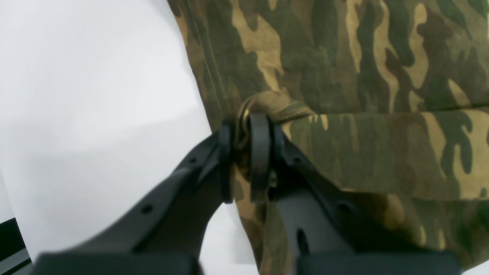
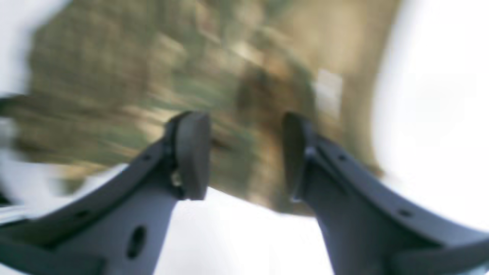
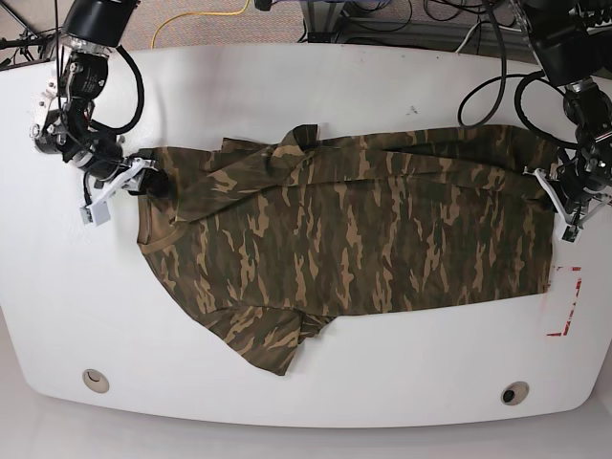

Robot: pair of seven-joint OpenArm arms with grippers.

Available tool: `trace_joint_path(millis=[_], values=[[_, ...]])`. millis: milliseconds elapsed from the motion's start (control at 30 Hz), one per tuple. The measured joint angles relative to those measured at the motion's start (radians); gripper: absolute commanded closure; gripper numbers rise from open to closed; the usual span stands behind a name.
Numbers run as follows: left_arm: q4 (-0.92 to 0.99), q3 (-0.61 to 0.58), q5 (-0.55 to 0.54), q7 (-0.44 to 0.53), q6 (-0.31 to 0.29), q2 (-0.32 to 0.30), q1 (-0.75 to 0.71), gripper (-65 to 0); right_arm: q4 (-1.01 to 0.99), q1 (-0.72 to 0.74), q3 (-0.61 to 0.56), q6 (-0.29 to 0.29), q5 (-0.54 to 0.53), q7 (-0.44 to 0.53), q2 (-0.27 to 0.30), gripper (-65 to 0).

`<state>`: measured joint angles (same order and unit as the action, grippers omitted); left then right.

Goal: Fold the T-shirt properly
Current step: 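Pull the collar corner with the right gripper away from the left gripper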

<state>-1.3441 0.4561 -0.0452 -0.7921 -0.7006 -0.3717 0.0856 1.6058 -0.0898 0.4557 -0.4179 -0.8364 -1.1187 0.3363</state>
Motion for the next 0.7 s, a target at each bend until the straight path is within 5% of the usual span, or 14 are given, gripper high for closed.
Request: trace_joint_path(millis=[267, 567, 700], values=[[0.000, 0.000, 0.000, 0.000, 0.000, 0.000, 0.000, -4.7, 0.106, -0.031, 0.000, -0.008, 0.252, 0.018, -0.024, -35.4], [0.000, 0.000, 0.000, 0.000, 0.000, 0.000, 0.000, -4.4, 0.029, -0.030, -0.003, -0.118, 0.454, 0.109, -0.052, -34.9], [0.000, 0.000, 0.000, 0.000, 0.000, 0.000, 0.001, -4.3, -0.049, -0.024, -0.004, -0.170, 0.504, 0.159, -0.070, -28.1]])
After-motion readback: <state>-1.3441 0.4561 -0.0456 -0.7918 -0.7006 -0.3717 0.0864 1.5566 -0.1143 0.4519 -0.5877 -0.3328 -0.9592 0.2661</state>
